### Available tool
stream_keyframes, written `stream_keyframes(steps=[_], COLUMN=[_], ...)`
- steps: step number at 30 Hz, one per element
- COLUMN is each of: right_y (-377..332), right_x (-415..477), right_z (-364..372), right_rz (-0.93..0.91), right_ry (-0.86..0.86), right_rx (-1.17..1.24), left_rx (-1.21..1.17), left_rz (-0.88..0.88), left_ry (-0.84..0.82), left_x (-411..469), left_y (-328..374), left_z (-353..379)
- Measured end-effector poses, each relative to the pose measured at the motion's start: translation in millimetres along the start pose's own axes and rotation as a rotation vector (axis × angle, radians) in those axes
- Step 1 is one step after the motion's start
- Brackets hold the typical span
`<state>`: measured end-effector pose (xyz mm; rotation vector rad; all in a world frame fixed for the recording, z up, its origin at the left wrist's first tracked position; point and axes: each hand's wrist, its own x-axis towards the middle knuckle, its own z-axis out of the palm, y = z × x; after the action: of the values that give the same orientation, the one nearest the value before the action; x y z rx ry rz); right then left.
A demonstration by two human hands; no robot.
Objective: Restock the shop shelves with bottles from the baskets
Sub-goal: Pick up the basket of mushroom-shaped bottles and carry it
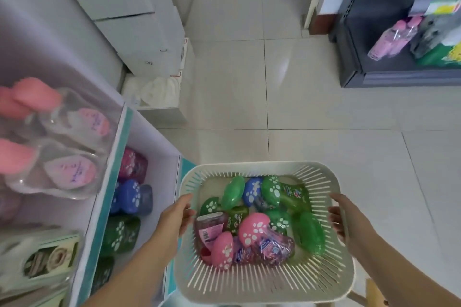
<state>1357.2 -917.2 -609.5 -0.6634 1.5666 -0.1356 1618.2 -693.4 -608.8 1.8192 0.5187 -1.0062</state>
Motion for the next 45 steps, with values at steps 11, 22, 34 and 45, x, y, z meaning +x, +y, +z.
stream_keyframes(steps=[11,22,34,45], right_y=[45,53,26,-53], right_x=[136,185,113,-72], right_z=[46,67,86,83], right_rz=[-0.002,0.030,-0.250,-0.425], right_ry=[-0.076,-0.027,0.116,-0.110], right_rx=[-0.020,-0.104,-0.775,-0.836], left_rx=[0.002,0.138,0.664,0.648], left_rz=[-0.025,0.013,0.234,0.309], left_ry=[0.022,-0.042,0.051,-0.096], left_x=[134,185,121,-47], left_y=[-56,-61,-27,40], left_z=[16,32,32,8])
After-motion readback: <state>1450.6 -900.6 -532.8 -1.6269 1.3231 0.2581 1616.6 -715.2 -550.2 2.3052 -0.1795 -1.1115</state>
